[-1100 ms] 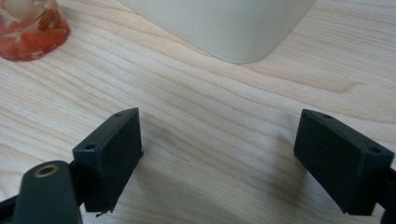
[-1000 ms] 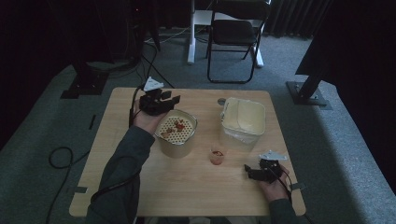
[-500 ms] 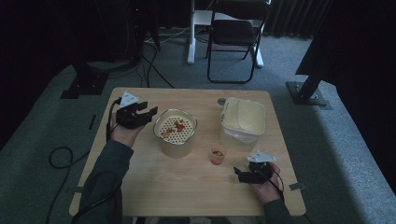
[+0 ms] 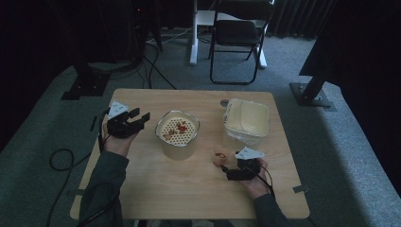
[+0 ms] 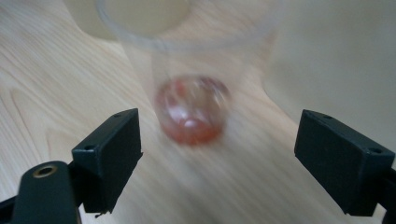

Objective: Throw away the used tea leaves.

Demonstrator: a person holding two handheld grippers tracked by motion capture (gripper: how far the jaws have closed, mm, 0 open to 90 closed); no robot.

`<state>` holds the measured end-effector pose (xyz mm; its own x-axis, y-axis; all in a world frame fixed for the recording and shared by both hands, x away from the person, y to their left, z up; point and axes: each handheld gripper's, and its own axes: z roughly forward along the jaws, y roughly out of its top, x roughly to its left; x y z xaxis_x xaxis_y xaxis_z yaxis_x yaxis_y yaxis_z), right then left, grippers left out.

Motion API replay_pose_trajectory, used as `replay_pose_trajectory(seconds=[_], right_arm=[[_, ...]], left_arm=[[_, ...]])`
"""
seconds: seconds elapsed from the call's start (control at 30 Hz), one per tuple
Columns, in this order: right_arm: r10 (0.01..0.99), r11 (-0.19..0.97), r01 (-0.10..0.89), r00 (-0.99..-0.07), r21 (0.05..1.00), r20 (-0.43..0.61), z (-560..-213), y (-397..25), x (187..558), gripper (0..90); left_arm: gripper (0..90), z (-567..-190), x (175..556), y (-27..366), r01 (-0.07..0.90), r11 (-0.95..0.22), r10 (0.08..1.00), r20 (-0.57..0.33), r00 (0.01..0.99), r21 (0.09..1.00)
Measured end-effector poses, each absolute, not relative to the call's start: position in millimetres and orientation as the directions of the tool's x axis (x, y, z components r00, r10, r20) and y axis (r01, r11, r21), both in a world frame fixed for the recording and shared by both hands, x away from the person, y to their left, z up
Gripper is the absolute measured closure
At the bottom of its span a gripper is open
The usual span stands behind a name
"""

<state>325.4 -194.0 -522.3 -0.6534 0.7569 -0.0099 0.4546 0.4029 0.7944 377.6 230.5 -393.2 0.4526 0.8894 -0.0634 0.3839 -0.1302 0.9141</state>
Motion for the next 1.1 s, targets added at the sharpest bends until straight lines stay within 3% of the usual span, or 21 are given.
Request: replay_pose_trajectory(seconds=[0.17, 0.37, 0.53, 1.1], right_arm=[[0.747, 0.353, 0.423, -0.664, 0.835, 0.02, -518.7, -180.6, 337.7, 15.3], [0.741, 0.329, 0.41, -0.67, 0.85, 0.037, -514.0, -170.4, 345.8, 28.2], [0.738, 0.321, 0.403, -0.674, 0.857, 0.04, -509.0, -165.5, 345.7, 29.8], [0.711, 0.283, 0.316, -0.703, 0.906, 0.023, -427.2, -135.3, 363.7, 31.1]], left_arm=[[49.3, -399.9, 374.9, 230.1, 0.388, -0.141, 0.887, -0.058, 0.458, 0.911], [48.5, -409.9, 374.9, 226.8, 0.405, -0.159, 0.882, -0.055, 0.468, 0.9], [46.5, -413.7, 373.8, 223.3, 0.403, -0.168, 0.877, -0.05, 0.478, 0.9], [42.6, -419.5, 372.1, 199.8, 0.362, -0.22, 0.837, -0.015, 0.547, 0.906]])
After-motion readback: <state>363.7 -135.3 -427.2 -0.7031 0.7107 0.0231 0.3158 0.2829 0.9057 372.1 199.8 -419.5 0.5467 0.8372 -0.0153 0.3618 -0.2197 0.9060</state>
